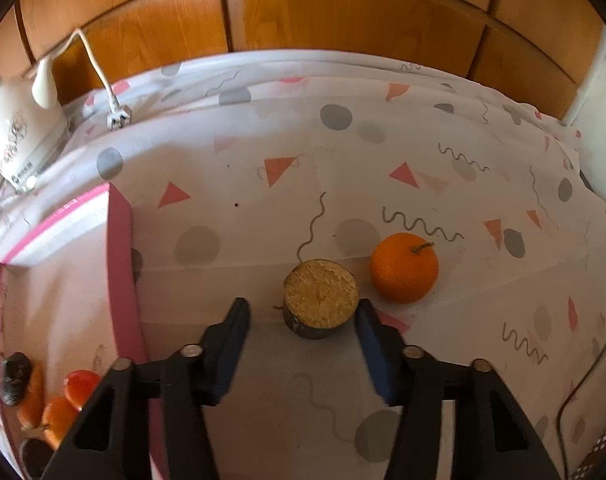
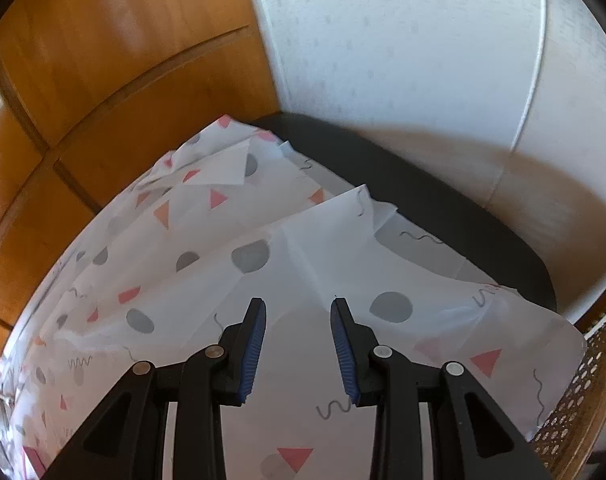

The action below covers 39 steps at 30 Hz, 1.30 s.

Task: Organize fruits
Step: 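Close the left tool on the dark round slice and lift it, then carry the dark slice into the pink tray and open the left tool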

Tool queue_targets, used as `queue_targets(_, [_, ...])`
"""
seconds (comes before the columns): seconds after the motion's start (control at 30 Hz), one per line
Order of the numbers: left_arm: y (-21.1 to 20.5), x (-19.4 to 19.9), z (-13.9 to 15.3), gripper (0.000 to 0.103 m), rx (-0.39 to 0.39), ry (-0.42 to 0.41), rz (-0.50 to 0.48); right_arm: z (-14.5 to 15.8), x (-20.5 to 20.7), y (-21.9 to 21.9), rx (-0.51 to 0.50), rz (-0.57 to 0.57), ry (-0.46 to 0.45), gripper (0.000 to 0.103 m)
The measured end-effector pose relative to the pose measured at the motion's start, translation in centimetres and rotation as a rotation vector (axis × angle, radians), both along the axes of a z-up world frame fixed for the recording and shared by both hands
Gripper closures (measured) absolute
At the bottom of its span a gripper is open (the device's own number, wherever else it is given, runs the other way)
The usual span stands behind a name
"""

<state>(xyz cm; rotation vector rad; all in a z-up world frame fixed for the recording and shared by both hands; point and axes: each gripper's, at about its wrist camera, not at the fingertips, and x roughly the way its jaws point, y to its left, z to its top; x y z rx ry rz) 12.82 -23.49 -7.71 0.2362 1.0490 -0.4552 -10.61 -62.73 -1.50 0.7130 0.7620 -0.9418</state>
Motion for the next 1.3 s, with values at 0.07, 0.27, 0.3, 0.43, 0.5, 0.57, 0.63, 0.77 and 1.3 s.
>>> queue_targets(0.07, [0.0, 0.1, -0.1, 0.066, -0.019, 0.004, 0.004, 0.0, 0.3, 0.1, -0.006, 0.011, 0.005, 0.069])
queue_targets(0.27, [0.2, -0.3, 0.1, 0.067, -0.038, -0.014, 0.008, -0.2, 0.4, 0.1, -0.007, 0.015, 0.014, 0.069])
queue_targets(0.3, [0.4, -0.5, 0.4, 0.066, -0.046, -0.019, 0.012, -0.3, 0.3, 0.1, -0.005, 0.016, 0.014, 0.069])
queue_targets(0.43, [1.5, -1.0, 1.6, 0.066, -0.071, -0.042, 0.028, -0.3, 0.4, 0.2, -0.005, 0.019, 0.017, 0.069])
queue_targets(0.5, [2.3, -1.3, 2.4, 0.066, -0.088, -0.056, 0.042, -0.4, 0.3, 0.2, -0.005, 0.017, 0.02, 0.069])
queue_targets(0.57, [3.1, -1.6, 3.1, 0.066, -0.103, -0.07, 0.057, -0.5, 0.4, 0.1, -0.003, 0.018, 0.021, 0.069])
queue_targets(0.63, [4.0, -2.0, 3.8, 0.066, -0.112, -0.084, 0.068, -0.5, 0.4, 0.1, 0.0, 0.021, 0.021, 0.069])
queue_targets(0.77, [6.5, -2.4, 5.2, 0.066, -0.133, -0.109, 0.105, -0.6, 0.5, 0.3, -0.002, 0.035, 0.025, 0.069])
queue_targets(1.3, [20.1, -0.5, 5.8, 0.066, -0.141, -0.134, 0.396, -1.3, 3.0, 2.4, -0.021, 0.191, 0.089, 0.069])
